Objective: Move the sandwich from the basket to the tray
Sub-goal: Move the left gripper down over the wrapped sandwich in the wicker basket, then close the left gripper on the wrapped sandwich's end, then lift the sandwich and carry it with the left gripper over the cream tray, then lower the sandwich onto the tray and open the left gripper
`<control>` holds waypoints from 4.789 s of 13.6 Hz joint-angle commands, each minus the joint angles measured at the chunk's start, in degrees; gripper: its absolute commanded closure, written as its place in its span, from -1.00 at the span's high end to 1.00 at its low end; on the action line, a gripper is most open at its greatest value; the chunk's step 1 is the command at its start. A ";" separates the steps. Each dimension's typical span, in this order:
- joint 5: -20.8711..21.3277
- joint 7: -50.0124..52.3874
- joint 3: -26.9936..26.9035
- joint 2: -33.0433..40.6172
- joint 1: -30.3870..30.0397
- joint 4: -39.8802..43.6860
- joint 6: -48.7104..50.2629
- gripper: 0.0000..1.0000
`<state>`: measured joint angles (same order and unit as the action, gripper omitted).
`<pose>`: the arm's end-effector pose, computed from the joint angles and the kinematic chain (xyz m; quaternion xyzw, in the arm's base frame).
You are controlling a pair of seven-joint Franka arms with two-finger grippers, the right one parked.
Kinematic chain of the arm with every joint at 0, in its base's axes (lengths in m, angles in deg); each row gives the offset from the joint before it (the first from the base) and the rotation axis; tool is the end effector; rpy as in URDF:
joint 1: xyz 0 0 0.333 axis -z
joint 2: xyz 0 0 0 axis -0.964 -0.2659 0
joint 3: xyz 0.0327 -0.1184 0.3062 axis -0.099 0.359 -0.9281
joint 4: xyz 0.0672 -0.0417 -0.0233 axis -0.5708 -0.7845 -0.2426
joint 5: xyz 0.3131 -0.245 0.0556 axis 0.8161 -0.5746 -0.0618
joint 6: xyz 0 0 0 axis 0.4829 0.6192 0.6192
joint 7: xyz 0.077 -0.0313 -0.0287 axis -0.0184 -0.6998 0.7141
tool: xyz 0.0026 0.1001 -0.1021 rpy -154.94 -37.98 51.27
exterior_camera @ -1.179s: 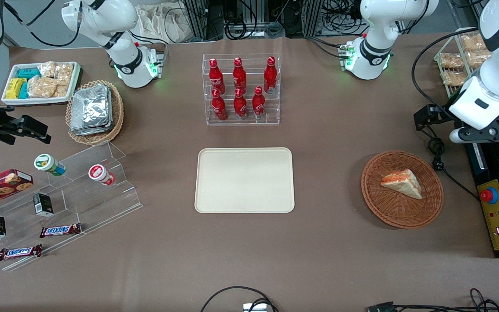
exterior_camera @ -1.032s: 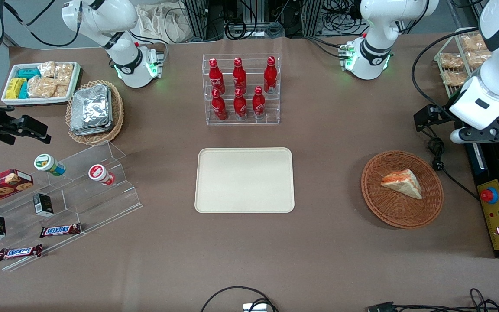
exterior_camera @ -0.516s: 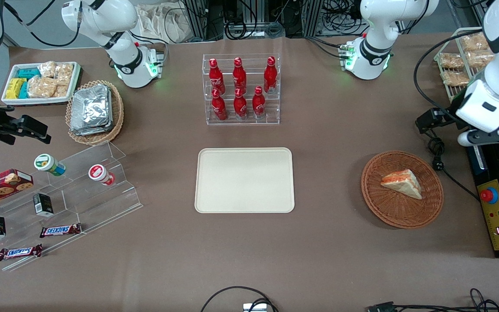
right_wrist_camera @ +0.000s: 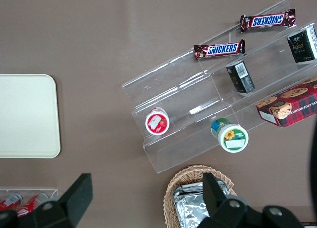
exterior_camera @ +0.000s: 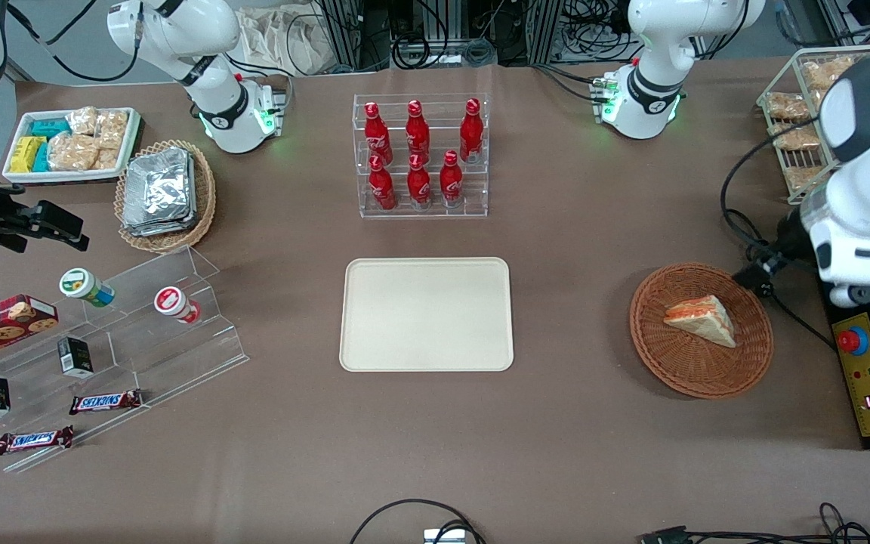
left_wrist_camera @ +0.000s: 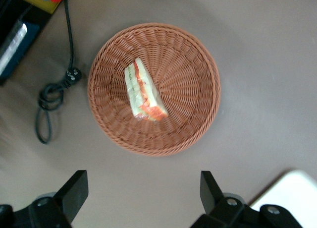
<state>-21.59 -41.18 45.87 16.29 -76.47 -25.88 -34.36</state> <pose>0.5905 -0.0275 0.4609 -0.9263 -0.3749 0.0223 0.0310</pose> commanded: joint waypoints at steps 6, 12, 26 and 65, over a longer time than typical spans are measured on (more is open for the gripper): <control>1.35 14.34 -4.00 -7.78 0.48 -12.43 -22.76 1.00; 2.05 14.17 -4.26 -12.52 0.75 -18.77 -34.28 1.00; 4.25 9.43 0.37 -4.80 0.66 -10.63 -13.51 -1.00; 30.00 17.16 27.46 -30.03 15.87 6.79 -19.20 1.00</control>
<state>8.02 -24.64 73.09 -17.03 -60.52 -19.58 -56.83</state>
